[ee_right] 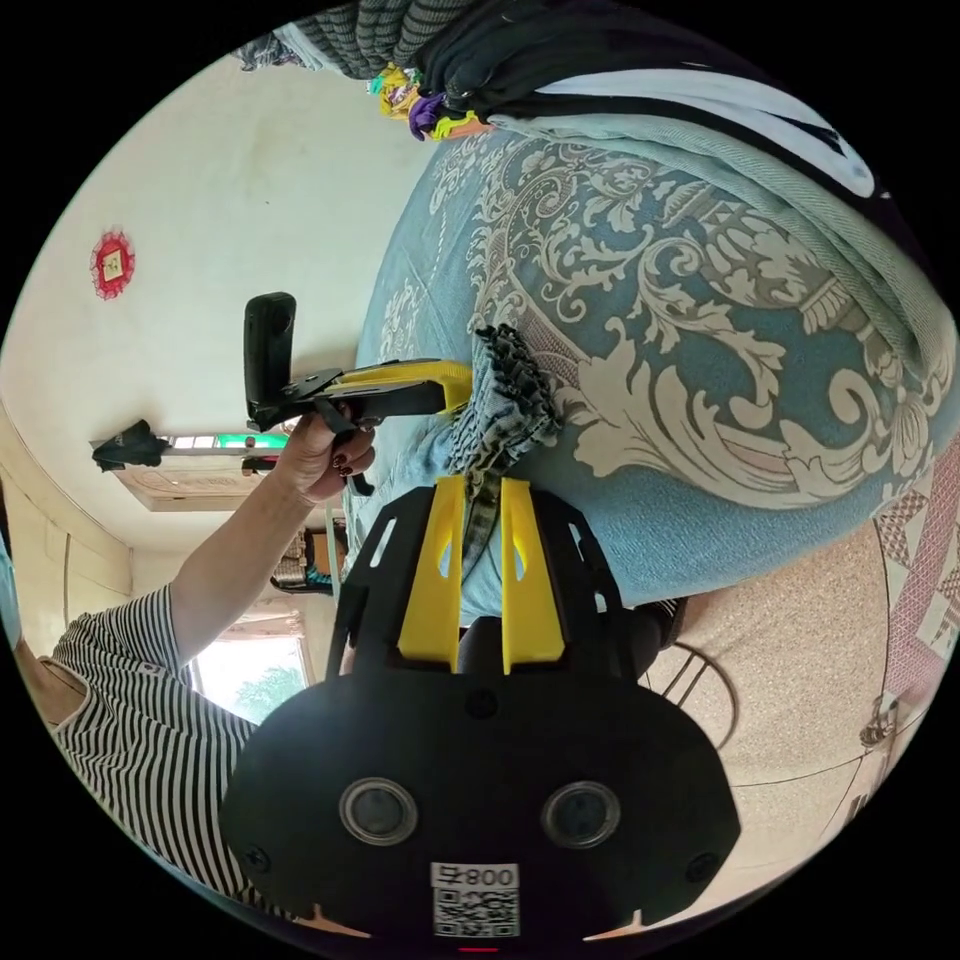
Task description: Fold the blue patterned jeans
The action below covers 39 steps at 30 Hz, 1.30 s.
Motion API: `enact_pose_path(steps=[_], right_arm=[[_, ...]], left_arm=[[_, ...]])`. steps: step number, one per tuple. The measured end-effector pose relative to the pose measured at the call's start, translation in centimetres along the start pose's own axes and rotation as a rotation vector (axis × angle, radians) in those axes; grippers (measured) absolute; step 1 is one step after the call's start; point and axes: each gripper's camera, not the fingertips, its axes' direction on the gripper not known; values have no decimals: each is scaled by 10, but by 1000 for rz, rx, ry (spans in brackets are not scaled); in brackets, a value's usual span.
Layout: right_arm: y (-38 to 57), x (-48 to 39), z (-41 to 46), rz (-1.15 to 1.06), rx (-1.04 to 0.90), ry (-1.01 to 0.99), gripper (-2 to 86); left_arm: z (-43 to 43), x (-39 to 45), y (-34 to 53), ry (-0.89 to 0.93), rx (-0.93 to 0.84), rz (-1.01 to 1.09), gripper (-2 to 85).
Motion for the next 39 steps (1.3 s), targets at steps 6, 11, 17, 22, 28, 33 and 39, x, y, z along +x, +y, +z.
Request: enact_pose_path(steps=[6, 11, 17, 22, 28, 33, 39], right_arm=[[0, 1, -4, 5, -21, -65, 42], [11, -1, -5, 23, -16, -112, 32], [34, -32, -5, -47, 25, -125, 29], [56, -75, 3, -165, 44, -126, 29], [88, -158, 39, -403, 30, -98, 30], [123, -230, 100, -607, -27, -54, 31], [170, -288, 223, -782, -189, 18, 31]], left_arm=[[0, 4, -3, 31, -2, -32, 28], [-16, 17, 8, 10, 13, -12, 18], [-51, 39, 43, -28, 63, 51, 15], [-102, 52, 113, -23, 215, 81, 16], [-167, 52, 239, -9, 452, 84, 18], [-198, 40, 365, 6, 621, 23, 21], [-195, 6, 524, 15, 723, -188, 28]])
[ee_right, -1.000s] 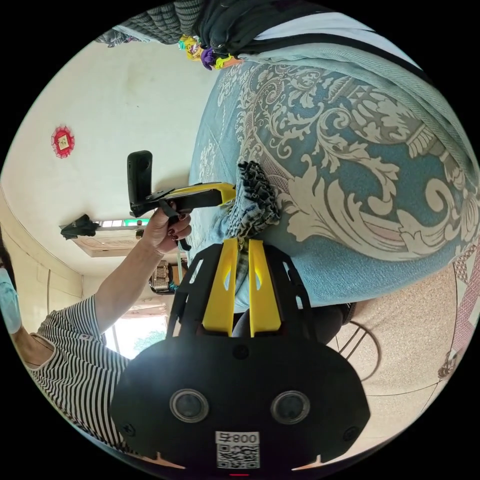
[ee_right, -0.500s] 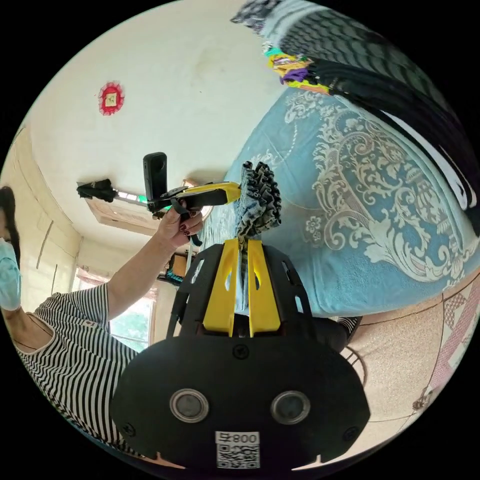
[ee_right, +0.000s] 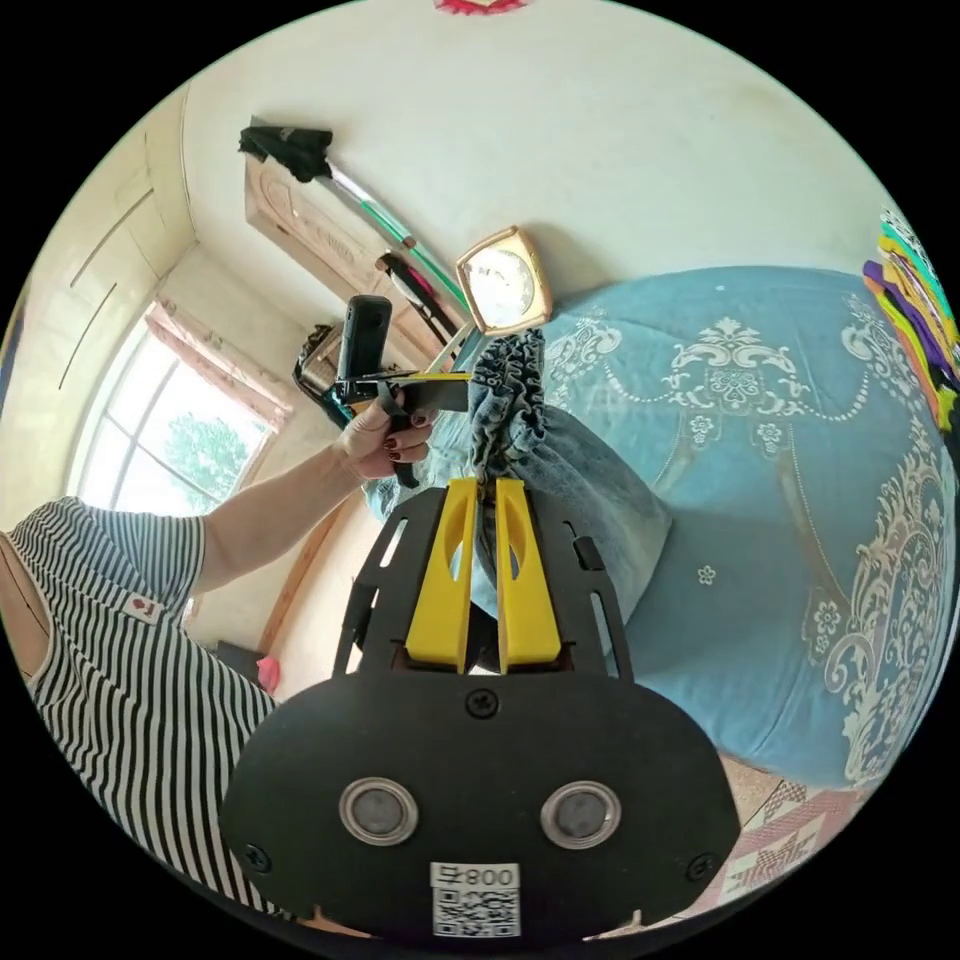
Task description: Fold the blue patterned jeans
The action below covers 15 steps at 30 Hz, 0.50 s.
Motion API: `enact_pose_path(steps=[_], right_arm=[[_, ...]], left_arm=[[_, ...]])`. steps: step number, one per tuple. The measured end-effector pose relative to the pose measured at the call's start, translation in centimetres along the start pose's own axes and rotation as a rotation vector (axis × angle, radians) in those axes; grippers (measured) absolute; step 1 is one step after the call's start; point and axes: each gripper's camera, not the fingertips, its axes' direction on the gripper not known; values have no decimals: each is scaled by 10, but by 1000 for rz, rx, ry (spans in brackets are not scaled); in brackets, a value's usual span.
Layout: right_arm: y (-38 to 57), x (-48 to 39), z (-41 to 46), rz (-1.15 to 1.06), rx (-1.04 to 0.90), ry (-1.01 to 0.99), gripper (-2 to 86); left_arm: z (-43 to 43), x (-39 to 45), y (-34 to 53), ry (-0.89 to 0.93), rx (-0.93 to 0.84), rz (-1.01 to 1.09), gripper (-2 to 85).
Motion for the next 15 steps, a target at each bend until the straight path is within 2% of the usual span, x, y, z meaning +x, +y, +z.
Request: enact_pose_path(steps=[7, 12, 15], right_arm=[[-1, -25, 181, -68, -286, 57, 27], [17, -27, 292, -87, -526, 101, 12], [31, -33, 333, -129, -597, 42, 5]], left_arm=[[-76, -72, 149, -134, -3, -396, 33], [-116, -79, 222, -118, 46, -508, 29], [-135, -64, 243, -99, 112, -473, 27]])
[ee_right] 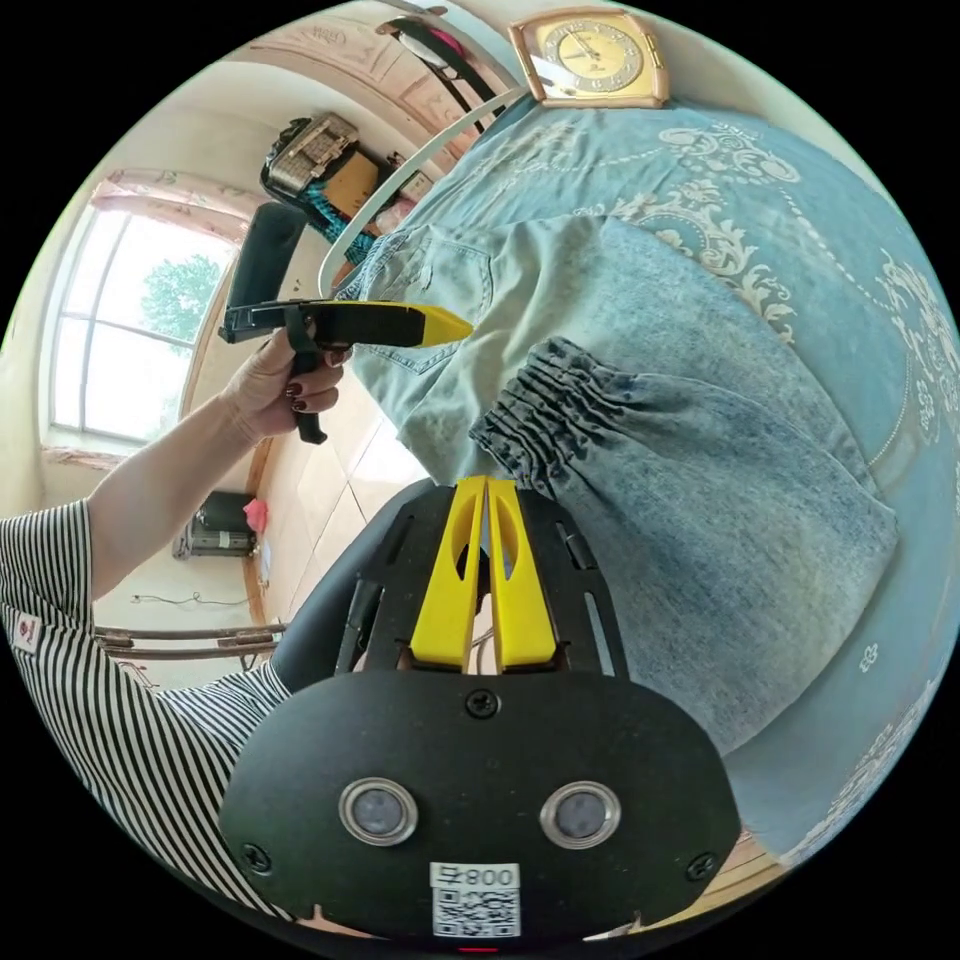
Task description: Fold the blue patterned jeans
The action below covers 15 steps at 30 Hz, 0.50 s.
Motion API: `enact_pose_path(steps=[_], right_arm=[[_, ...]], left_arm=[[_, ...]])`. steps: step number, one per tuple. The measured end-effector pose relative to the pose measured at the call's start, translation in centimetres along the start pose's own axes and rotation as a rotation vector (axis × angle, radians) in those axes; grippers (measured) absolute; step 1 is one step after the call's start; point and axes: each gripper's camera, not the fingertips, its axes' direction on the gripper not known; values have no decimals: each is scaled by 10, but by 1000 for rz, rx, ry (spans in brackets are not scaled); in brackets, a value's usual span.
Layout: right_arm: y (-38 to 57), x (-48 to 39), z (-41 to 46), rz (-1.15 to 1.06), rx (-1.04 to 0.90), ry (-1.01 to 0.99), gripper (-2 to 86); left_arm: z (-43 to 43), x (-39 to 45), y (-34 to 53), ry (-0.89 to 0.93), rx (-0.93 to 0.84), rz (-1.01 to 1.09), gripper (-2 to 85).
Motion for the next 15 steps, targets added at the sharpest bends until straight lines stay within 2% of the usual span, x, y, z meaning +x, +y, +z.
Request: enact_pose_path(steps=[3, 5, 7, 8, 11, 13, 15], right_arm=[[-6, -5, 23, -14, -16, 7, 2], [-3, -3, 23, -14, 30, -12, 1], [1, 6, 20, 8, 67, -1, 1], [3, 15, 21, 38, 80, 12, 1], [5, 43, 39, 128, 28, 36, 1], [6, 54, 54, 150, -10, 59, 0], [7, 59, 67, 152, -18, 58, 0]], left_arm=[[-6, 9, 13, 23, -4, 45, 20], [-5, 10, 20, -31, -39, 47, 14], [1, -1, 30, -181, -143, 7, 7], [1, -4, 34, -175, -150, 5, 6], [-33, -14, 51, -113, -46, -72, 3], [-69, -16, 72, -193, 53, -96, 2], [-92, -28, 90, -273, 78, -186, 2]])
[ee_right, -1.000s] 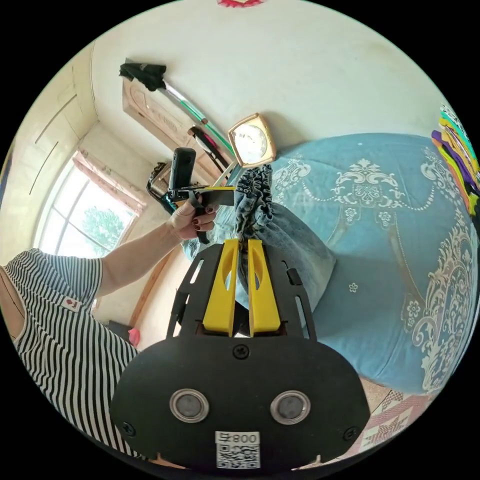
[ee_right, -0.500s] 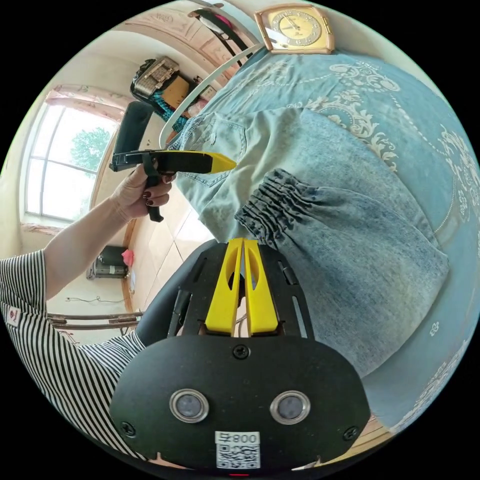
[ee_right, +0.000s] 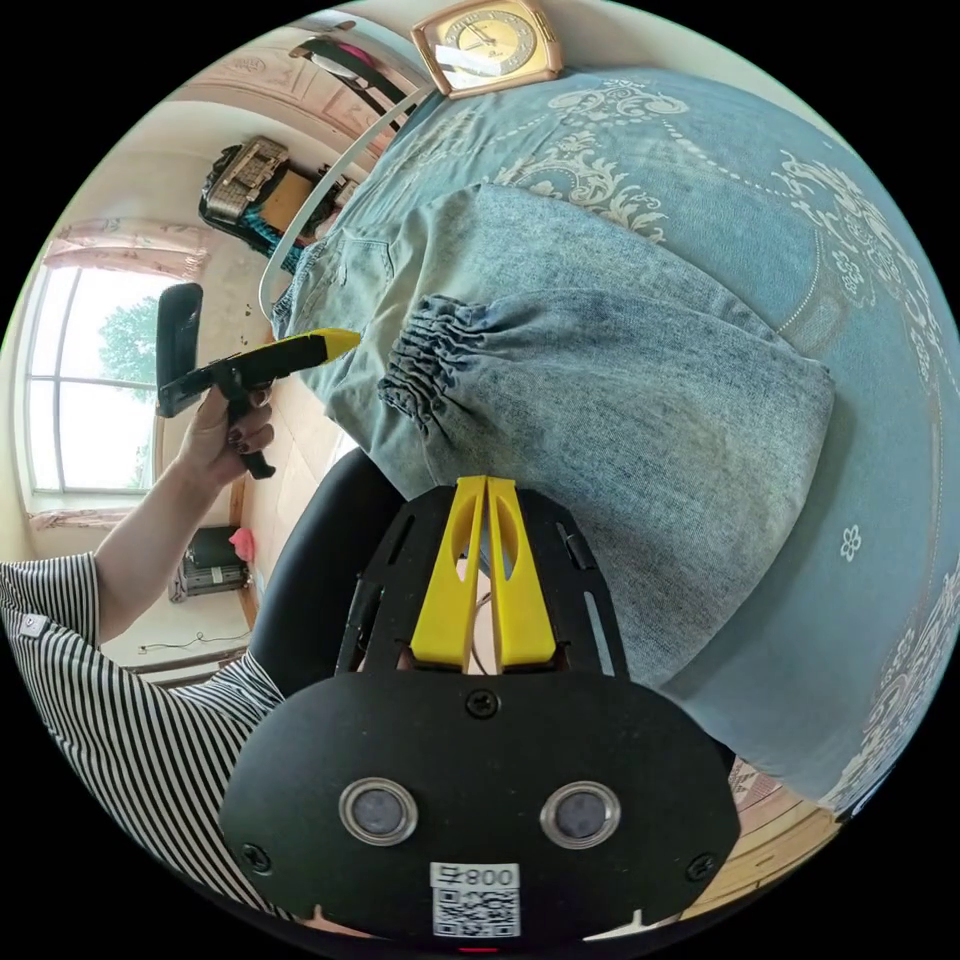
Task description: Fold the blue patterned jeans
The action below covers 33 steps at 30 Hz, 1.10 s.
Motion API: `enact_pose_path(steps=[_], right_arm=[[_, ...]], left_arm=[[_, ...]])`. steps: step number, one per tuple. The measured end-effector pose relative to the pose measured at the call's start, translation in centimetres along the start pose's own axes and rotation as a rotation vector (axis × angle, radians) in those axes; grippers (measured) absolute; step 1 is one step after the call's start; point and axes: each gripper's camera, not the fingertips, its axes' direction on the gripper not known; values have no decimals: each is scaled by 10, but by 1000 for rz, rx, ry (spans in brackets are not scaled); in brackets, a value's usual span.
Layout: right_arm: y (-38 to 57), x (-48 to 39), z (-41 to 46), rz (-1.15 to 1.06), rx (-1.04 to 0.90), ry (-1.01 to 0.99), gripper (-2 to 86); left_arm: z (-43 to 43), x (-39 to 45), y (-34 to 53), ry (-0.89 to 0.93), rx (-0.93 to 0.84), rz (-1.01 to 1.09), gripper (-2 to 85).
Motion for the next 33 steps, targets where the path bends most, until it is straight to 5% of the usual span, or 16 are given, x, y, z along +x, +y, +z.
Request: enact_pose_path(steps=[3, 5, 12, 18, 24, 33], right_arm=[[-5, 2, 19, 0, -9, 19, 0], [-9, 3, 28, -3, -24, 22, 0], [-12, -5, 33, -35, -25, 54, 0], [-22, -15, 57, -75, -86, 163, 1], [-6, -19, 60, -147, -30, 237, 3], [16, -24, 52, -192, 15, 376, 3]], left_arm=[[-13, -47, 24, -91, -102, -179, 2], [-32, -67, 39, -2, -19, -263, 1], [-109, -109, 60, -240, 229, -392, 1], [-107, -121, 56, -431, 63, -336, 0], [-129, -99, 75, -490, 237, -356, 0], [-111, -83, 72, -652, 70, -366, 0]])
